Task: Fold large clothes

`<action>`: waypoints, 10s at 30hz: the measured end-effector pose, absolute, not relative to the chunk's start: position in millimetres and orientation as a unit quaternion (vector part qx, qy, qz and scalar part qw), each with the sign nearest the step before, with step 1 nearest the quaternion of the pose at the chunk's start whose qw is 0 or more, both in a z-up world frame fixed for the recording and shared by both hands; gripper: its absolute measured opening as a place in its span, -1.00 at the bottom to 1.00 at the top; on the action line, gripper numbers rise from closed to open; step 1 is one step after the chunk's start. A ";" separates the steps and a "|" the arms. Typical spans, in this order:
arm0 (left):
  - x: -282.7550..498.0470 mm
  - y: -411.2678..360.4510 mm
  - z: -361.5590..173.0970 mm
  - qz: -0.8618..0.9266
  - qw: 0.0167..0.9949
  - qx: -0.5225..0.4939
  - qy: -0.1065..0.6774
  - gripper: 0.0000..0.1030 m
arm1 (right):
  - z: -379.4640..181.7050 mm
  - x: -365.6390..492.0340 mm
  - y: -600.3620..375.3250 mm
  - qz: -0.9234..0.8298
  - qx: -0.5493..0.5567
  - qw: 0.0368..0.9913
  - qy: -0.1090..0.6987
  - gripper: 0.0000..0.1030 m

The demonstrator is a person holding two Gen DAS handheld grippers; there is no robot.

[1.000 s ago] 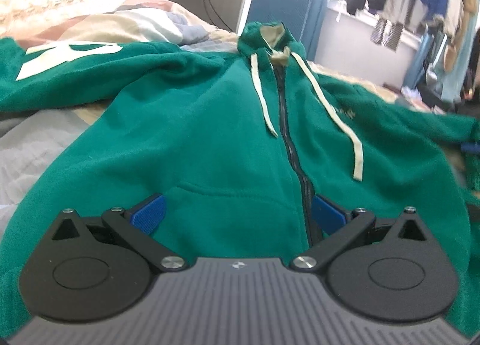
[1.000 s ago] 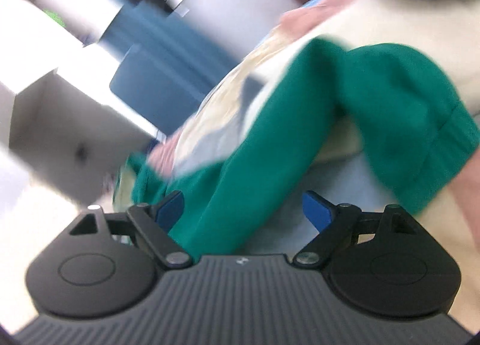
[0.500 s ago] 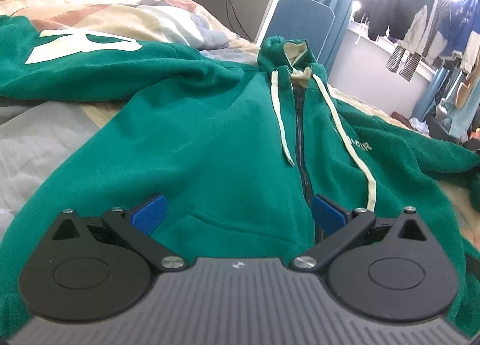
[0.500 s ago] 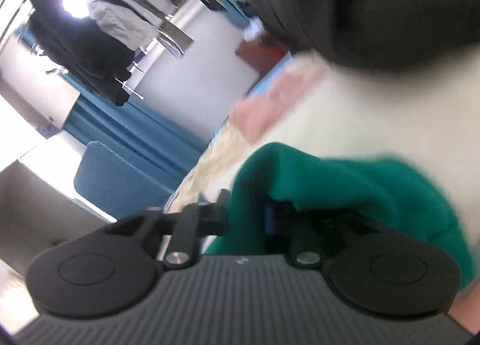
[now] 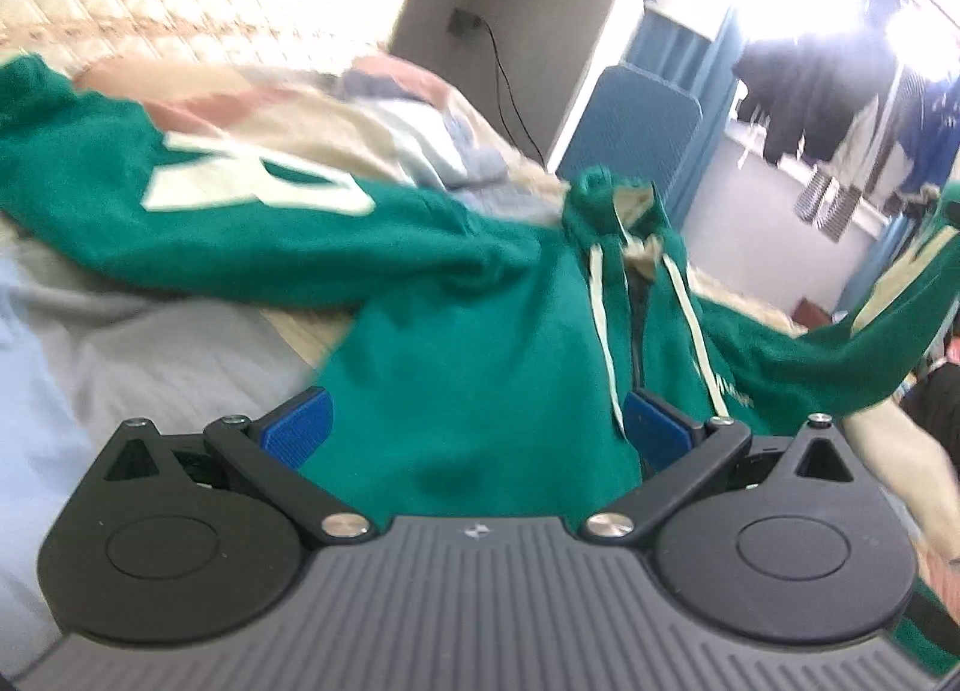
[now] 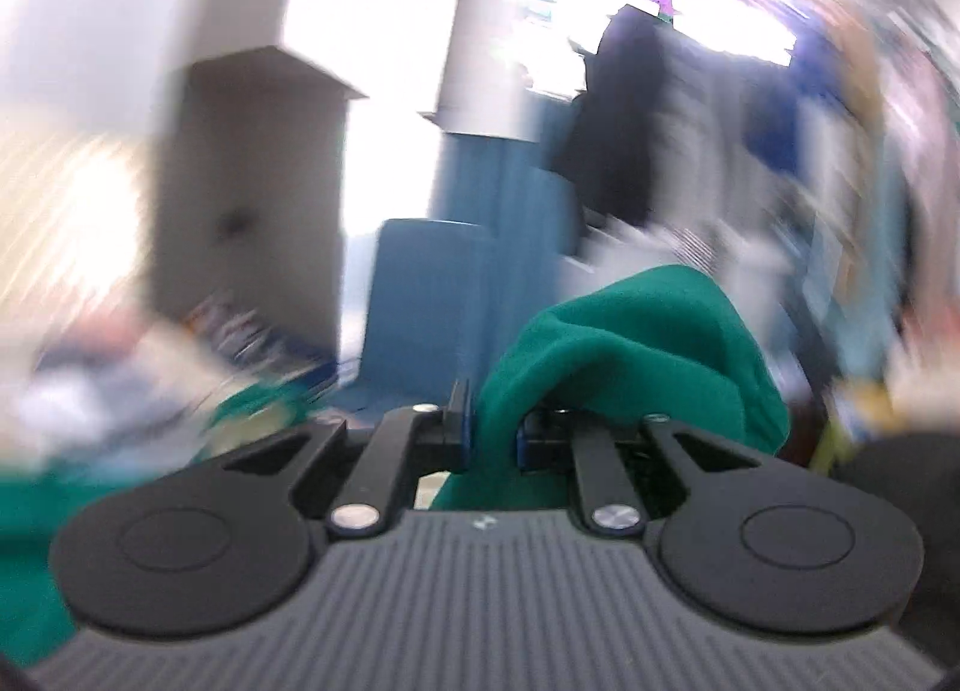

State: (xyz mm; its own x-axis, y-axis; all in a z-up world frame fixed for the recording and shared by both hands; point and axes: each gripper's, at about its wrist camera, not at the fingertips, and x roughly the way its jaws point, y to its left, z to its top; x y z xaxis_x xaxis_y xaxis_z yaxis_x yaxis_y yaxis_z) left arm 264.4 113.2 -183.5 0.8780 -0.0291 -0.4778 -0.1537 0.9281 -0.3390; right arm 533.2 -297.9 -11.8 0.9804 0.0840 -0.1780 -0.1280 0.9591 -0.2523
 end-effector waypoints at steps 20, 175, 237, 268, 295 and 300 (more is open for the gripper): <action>258.8 158.2 -188.6 -0.013 0.946 -0.227 0.230 1.00 | -180.4 390.3 -87.3 0.331 -0.321 0.844 0.274 0.09; 301.6 336.5 -195.9 0.415 0.877 -0.199 0.140 0.86 | -206.9 475.0 -161.2 0.185 0.031 0.881 0.434 0.29; 361.0 82.6 -222.2 -0.010 0.917 -0.262 0.300 0.75 | -160.6 446.6 -265.0 0.148 0.198 0.899 0.361 0.35; 475.0 147.2 -248.9 0.103 0.905 -0.174 0.375 -0.43 | -203.9 462.8 -179.6 0.220 0.060 0.892 0.391 0.34; 680.1 37.4 -175.3 -0.044 0.948 -0.107 0.296 0.46 | -150.5 705.2 -233.2 0.138 0.160 0.942 0.262 0.35; 770.4 20.4 -211.5 -0.038 0.948 -0.107 0.297 0.46 | -179.0 796.1 -253.5 0.104 0.207 0.930 0.286 0.45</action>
